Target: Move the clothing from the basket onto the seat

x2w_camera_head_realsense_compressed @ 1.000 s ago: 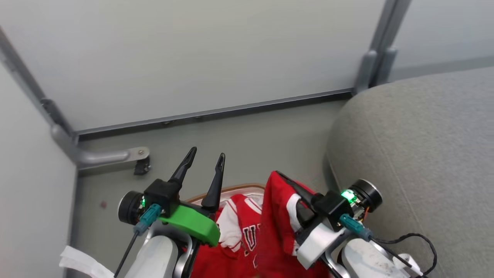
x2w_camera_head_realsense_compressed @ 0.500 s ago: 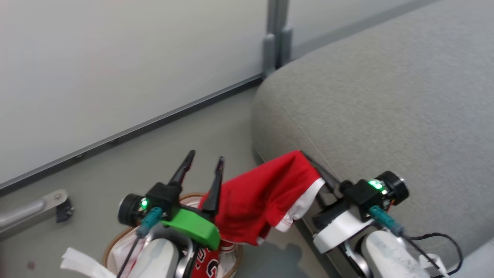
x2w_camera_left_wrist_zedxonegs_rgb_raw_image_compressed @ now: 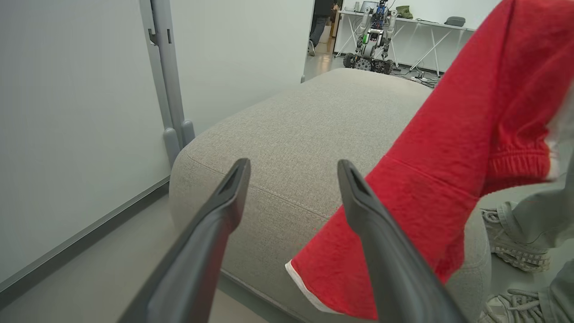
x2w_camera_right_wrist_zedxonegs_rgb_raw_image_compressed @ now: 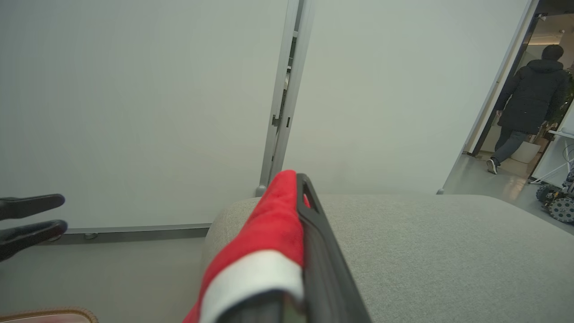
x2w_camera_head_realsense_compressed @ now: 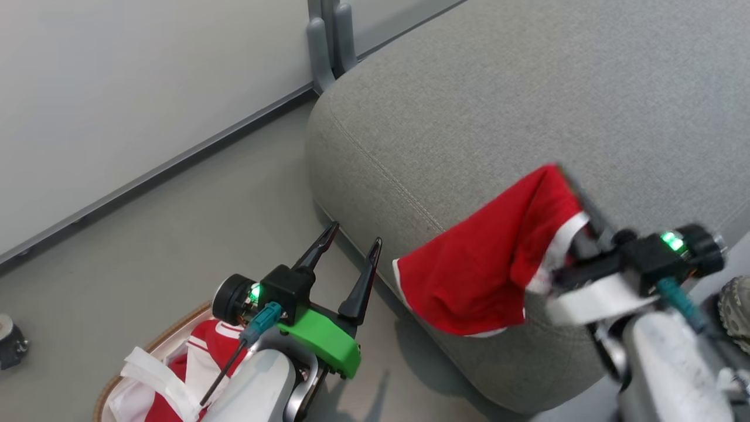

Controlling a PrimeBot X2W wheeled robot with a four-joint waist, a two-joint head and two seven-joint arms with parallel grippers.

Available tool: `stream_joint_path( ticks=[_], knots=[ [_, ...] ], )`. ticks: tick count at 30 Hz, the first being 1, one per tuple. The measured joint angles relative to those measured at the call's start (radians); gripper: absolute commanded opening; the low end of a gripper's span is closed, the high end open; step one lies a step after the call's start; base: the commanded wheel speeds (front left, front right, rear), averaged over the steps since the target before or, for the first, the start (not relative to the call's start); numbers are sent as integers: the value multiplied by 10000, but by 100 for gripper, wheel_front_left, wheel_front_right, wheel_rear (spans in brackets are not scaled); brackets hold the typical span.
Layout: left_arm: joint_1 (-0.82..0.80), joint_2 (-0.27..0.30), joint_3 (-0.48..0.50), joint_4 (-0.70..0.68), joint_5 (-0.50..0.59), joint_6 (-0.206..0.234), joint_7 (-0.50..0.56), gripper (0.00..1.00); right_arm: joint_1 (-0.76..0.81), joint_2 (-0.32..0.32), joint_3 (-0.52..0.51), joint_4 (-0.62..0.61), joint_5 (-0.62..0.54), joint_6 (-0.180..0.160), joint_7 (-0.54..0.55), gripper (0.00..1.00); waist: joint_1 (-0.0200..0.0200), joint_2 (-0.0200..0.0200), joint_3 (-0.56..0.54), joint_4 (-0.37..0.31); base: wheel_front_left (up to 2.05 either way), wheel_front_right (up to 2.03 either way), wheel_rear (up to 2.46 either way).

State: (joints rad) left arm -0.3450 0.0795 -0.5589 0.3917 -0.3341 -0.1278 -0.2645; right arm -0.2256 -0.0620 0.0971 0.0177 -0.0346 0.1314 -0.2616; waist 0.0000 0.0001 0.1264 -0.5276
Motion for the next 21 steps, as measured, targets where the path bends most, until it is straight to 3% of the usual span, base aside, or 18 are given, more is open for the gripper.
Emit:
stream_joint_path(
  ticks=[3, 7, 16, 21],
  knots=[
    [20, 61, -132, 4, -15, 0, 0, 100, -895, -263, -677, -127, -4, 0, -2, 0, 0, 0, 136, -82, 0, 0, 0],
    [37, 249, -146, -142, -21, 0, 0, 100, -2452, -980, -566, 109, -180, 0, -2, 0, 0, 0, 450, -100, 0, 0, 0],
    [-185, 779, -437, -506, 151, 0, 0, 100, -6366, -2606, -692, 2165, -405, 0, -15, 0, 0, 0, 1480, 95, 0, 0, 0],
    [-758, 1072, -830, -640, 102, -2, 0, 100, -7891, -3080, -1068, 3289, -846, 0, -15, 0, 0, 0, 2157, 458, 0, 0, 0]
  ],
)
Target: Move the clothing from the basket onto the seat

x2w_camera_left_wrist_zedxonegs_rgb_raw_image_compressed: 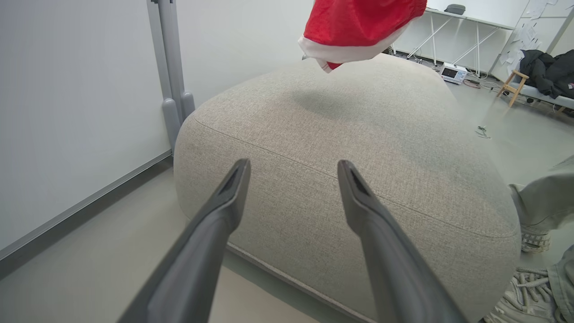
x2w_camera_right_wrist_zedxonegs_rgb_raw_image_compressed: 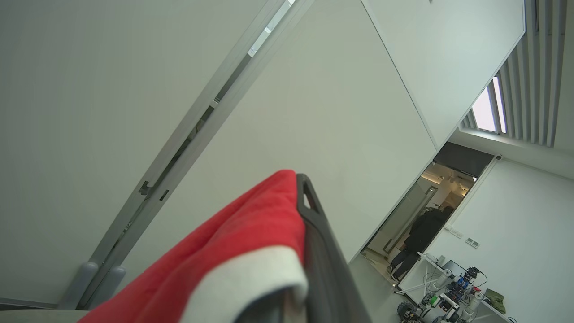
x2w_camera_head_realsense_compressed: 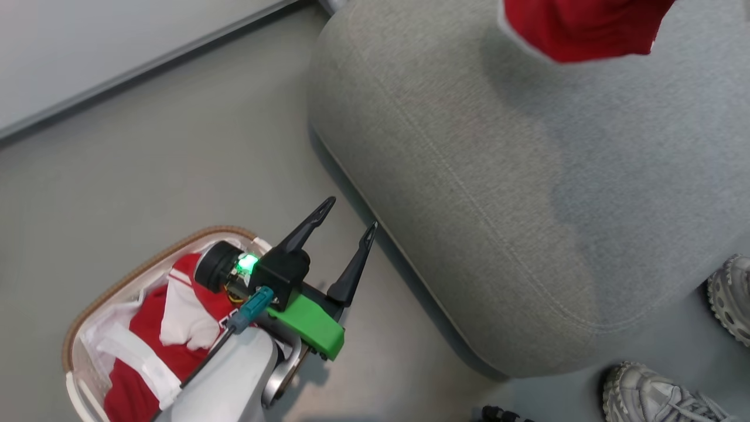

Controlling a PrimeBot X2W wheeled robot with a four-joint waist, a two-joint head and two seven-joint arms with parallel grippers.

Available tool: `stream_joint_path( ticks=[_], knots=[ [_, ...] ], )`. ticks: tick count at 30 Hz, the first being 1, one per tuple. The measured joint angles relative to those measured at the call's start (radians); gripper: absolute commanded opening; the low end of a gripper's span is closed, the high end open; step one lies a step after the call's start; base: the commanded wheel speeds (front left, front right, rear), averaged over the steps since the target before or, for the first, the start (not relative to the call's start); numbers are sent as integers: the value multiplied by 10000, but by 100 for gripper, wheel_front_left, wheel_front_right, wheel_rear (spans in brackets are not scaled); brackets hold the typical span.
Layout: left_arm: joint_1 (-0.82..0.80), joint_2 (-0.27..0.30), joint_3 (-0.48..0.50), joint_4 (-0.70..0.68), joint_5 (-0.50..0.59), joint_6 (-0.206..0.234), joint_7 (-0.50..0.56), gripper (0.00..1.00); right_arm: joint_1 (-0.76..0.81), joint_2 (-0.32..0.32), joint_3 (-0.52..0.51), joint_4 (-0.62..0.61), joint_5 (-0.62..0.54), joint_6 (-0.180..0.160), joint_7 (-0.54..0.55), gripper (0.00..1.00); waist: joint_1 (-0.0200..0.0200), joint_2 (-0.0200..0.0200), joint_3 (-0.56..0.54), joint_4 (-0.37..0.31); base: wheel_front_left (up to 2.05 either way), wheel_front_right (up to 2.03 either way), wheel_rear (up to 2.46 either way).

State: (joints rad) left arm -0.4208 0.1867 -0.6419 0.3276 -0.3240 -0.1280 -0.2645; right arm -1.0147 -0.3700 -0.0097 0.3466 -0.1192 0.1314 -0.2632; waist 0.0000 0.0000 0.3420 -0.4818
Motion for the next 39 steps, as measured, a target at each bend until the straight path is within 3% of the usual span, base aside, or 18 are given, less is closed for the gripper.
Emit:
stream_joint_path(
  ticks=[8, 23, 24, 26, 27, 28, 29, 39],
  knots=[
    [-886, 527, -489, -127, -144, 0, 0, 100, -735, 176, -729, 1400, -497, 0, -2, 0, 1, 0, 1269, 719, 0, 0, 0],
    [-1453, 671, -629, -21, -435, 0, 0, 100, 1687, 1022, -3983, 3883, -1476, 0, 0, 2, 1, 0, 2919, 2119, 0, 0, 0],
    [-1443, 671, -617, -4, -441, 0, 0, 100, 1810, 1057, -4017, 3940, -1476, 0, 0, 15, 1, 0, 2932, 2166, 0, 0, 0],
    [-1369, 660, -539, 61, -483, 0, 0, 100, 2181, 1158, -4128, 3981, -1471, 2, 0, 24, 1, 0, 2880, 2222, 0, 0, 0],
    [-1301, 621, -458, 73, -497, 0, 0, 100, 2439, 1172, -4205, 3906, -1450, 0, 0, 40, 1, 0, 2827, 2235, 0, 0, 0],
    [-1231, 594, -407, 100, -499, 0, 0, 100, 2652, 1181, -4282, 3847, -1429, 0, 0, 86, 1, 0, 2774, 2241, 0, 0, 0],
    [-1151, 548, -378, 140, -518, 0, 0, 100, 2893, 1195, -4339, 3779, -1386, 0, 0, 100, 1, 0, 2696, 2243, 0, 0, 0],
    [-100, -40, 410, 629, -596, 0, 0, 100, 5078, 1503, -3839, 3051, -796, 0, 0, 100, 0, 0, 1402, 2183, 0, 0, 0]
  ],
)
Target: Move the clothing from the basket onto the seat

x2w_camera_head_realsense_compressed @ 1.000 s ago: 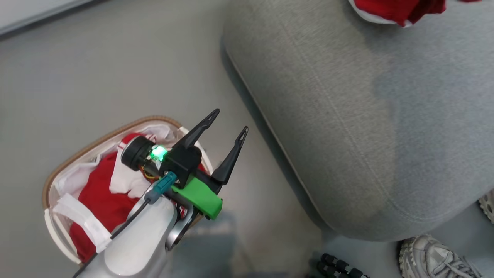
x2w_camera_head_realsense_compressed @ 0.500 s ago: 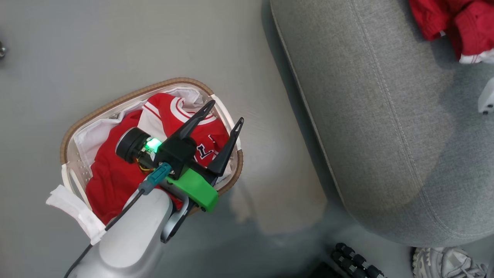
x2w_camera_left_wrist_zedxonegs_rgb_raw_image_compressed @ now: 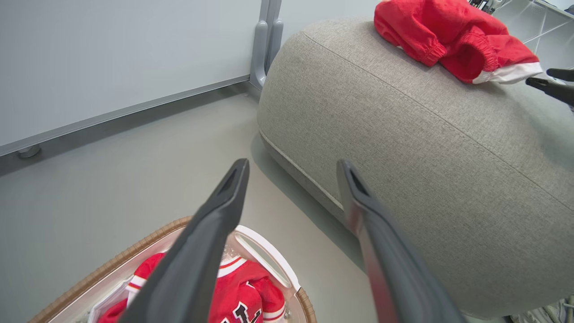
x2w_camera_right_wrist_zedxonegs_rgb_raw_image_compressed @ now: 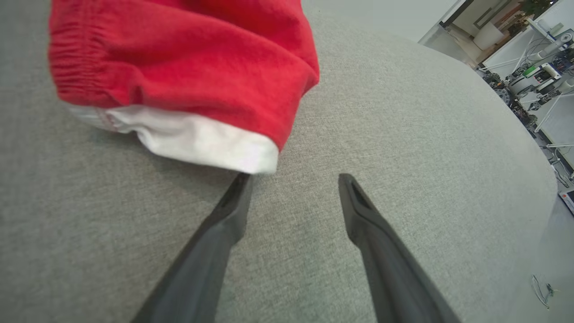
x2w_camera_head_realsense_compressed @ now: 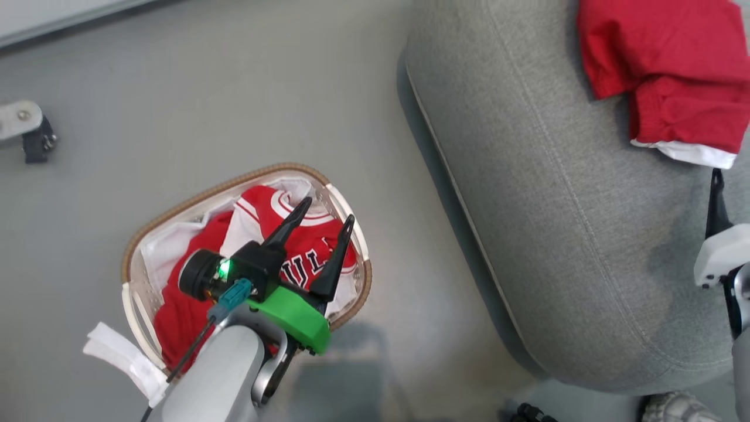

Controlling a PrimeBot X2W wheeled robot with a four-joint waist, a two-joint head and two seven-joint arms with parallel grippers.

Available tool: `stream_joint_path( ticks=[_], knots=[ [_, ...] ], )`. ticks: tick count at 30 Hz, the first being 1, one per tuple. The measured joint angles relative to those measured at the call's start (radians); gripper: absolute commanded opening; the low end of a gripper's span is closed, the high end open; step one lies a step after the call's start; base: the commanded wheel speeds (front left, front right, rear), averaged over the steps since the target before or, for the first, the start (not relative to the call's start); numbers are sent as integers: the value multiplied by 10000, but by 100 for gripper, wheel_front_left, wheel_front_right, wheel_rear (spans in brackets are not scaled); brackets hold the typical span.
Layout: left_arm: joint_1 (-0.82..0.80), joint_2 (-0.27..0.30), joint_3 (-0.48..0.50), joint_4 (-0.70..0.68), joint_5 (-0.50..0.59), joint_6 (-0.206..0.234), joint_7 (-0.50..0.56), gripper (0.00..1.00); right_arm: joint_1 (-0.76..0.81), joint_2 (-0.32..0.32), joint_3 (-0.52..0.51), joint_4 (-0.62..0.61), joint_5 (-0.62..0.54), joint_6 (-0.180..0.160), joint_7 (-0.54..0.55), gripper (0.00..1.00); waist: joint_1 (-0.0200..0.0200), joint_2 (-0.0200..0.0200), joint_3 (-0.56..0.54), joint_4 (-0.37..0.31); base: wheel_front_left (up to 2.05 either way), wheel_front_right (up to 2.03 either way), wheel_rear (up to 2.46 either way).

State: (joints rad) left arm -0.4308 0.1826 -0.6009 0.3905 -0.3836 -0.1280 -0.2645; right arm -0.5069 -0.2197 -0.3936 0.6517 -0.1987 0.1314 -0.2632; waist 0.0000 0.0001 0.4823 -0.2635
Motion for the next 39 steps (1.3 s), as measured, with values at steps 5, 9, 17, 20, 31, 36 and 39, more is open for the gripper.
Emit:
stream_joint_path(
  ticks=[5, 9, 17, 20, 31, 36, 39],
  knots=[
    [641, -345, 635, 240, 173, 0, 0, 100, 712, 182, 602, -508, 602, 4, 0, 100, 0, 0, -813, 99, 0, 0, 0],
    [1166, -489, 1129, 372, 347, 0, 0, 100, 1019, 192, 1264, -972, 930, 2, 0, 100, 0, 0, -1416, 230, 0, 0, 0],
    [1995, -794, 2627, 552, 803, 48, -2, 100, 1239, 554, 2698, -1860, 1707, 0, 0, 100, 0, 0, -2390, 848, 0, 0, 0],
    [2257, -882, 3175, 639, 947, 67, 0, 100, 1273, 796, 3005, -2079, 1937, 0, 0, 100, 0, 0, -2633, 1190, 0, 0, 0],
    [2735, -1110, 4796, 654, 1563, 148, -2, 100, 1819, 1494, 3333, -2418, 2173, 0, 0, 100, 0, -1, -3353, 2417, 0, 0, 0],
    [3116, -1187, 5381, 690, 1693, 136, 0, 100, 2161, 1607, 3528, -2449, 2251, 0, 0, 100, 0, 0, -3755, 2742, 0, 0, 0],
    [3484, -1239, 5578, 637, 1875, 104, 0, 100, 2440, 1674, 3741, -2435, 2309, 0, 0, 100, 0, 0, -4047, 2837, 0, 0, 0]
  ],
)
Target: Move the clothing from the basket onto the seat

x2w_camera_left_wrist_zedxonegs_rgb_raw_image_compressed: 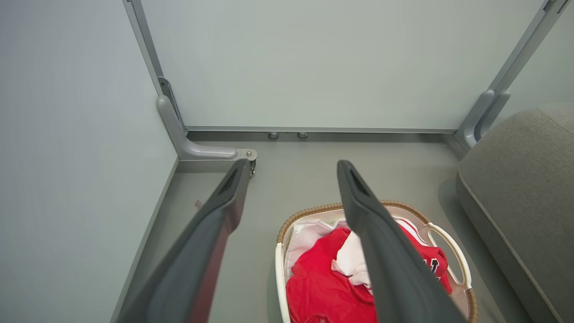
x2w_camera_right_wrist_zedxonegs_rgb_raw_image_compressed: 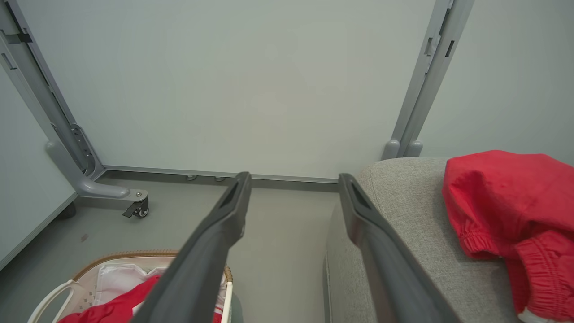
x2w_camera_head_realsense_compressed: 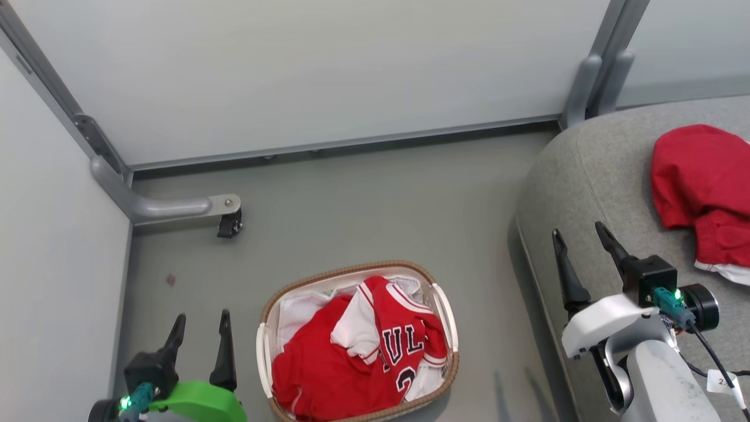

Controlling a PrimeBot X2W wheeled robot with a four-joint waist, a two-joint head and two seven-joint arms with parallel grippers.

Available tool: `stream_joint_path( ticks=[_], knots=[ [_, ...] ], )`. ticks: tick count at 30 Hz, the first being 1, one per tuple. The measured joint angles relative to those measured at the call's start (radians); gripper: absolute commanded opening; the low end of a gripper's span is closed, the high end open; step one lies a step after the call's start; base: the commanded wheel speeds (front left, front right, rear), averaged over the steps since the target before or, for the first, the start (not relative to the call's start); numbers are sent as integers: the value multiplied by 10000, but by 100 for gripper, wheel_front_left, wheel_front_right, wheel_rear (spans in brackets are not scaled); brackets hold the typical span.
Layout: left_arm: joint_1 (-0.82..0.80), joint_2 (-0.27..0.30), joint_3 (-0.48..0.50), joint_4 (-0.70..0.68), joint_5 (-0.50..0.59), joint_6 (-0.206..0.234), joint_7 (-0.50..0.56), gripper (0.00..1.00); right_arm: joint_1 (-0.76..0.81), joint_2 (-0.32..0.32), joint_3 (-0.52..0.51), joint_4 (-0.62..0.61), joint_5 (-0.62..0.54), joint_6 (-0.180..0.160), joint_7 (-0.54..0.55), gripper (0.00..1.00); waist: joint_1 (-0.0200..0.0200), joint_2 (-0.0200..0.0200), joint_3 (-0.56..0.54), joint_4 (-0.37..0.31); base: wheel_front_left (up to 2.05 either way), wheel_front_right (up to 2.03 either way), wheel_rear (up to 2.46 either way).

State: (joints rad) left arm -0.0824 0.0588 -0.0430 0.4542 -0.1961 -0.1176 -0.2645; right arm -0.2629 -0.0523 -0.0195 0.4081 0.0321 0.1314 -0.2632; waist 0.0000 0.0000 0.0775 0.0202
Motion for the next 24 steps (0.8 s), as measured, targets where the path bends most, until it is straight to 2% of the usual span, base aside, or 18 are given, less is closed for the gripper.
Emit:
stream_joint_path(
  ticks=[13, 24],
  knots=[
    [798, -71, 468, -13, 115, -69, 0, 100, 807, 13, 71, -90, 109, 0, 0, 100, 0, 0, -745, 126, 0, 0, 0],
    [898, -81, 31, -15, -443, -98, 0, 100, 841, 27, 54, -217, 115, 0, 0, 100, 0, 0, -563, 19, 0, 0, 0]
  ],
)
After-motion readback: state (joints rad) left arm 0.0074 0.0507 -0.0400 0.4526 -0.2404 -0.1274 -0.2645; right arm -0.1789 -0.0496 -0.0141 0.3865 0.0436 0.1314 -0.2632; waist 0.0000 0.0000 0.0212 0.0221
